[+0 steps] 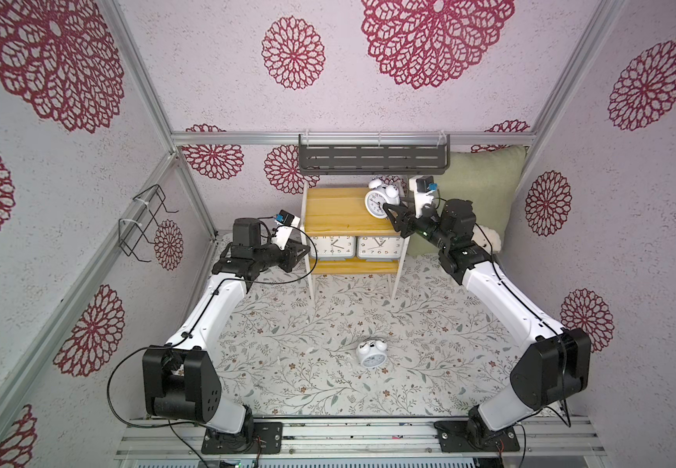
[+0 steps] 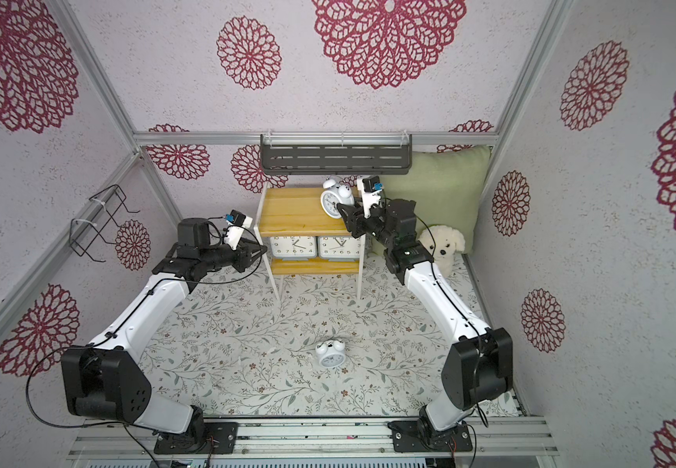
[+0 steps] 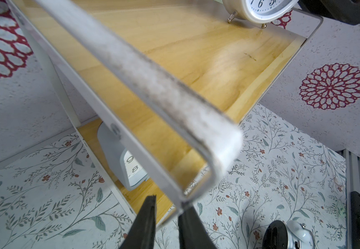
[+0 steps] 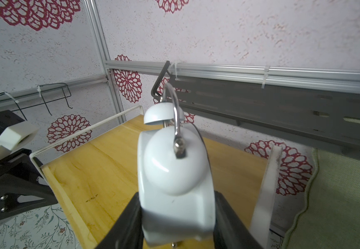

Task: Place the alarm clocks on the shelf by style
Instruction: Place the alarm on the shelf.

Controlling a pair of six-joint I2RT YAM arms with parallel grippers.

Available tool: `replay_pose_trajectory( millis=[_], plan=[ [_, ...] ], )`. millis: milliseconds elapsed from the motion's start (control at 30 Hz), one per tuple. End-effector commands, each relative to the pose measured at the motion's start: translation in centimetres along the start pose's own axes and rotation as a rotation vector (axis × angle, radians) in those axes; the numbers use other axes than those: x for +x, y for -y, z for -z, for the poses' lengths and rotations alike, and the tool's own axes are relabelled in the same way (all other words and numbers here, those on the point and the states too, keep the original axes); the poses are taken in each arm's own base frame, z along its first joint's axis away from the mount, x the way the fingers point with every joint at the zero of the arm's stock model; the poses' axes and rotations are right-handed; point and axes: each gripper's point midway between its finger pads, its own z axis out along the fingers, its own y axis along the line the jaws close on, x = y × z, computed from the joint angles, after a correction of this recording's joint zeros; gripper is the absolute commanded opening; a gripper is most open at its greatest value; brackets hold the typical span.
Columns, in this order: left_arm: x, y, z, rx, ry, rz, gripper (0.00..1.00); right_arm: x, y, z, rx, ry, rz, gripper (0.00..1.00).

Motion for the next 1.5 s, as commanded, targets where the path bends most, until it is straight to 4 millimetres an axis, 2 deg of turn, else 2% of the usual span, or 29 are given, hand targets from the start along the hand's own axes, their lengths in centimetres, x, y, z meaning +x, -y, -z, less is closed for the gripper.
replay_pose_trajectory(
  millis=[0, 233, 433, 600, 833, 1467],
  plan=[
    [-0.4, -0.2, 0.0, -0.015, 0.002, -0.02, 0.25, -2.2, -0.4, 0.2, -0.02, 0.066, 0.03, 0.44],
    [-0.4, -0.3, 0.0, -0.02, 0.0, -0.025, 0.26, -2.1, -0.5, 0.1, -0.027, 0.055, 0.027, 0.51],
    [-0.4, -0.3, 0.1, -0.02, 0.0, -0.024, 0.27, -2.1, -0.4, 0.0, -0.027, 0.049, 0.028, 0.65],
    [-0.3, -0.2, 0.1, -0.019, -0.003, -0.024, 0.27, -2.2, -0.4, -0.2, -0.027, 0.048, 0.029, 0.68],
    [-0.2, -0.3, -0.1, -0.019, -0.008, -0.022, 0.27, -2.9, -0.2, 0.1, -0.007, 0.061, 0.048, 0.84],
    [-0.2, -0.4, 0.0, -0.027, -0.011, -0.024, 0.27, -3.2, 1.9, 1.7, 0.148, 0.051, 0.116, 0.86]
  ],
)
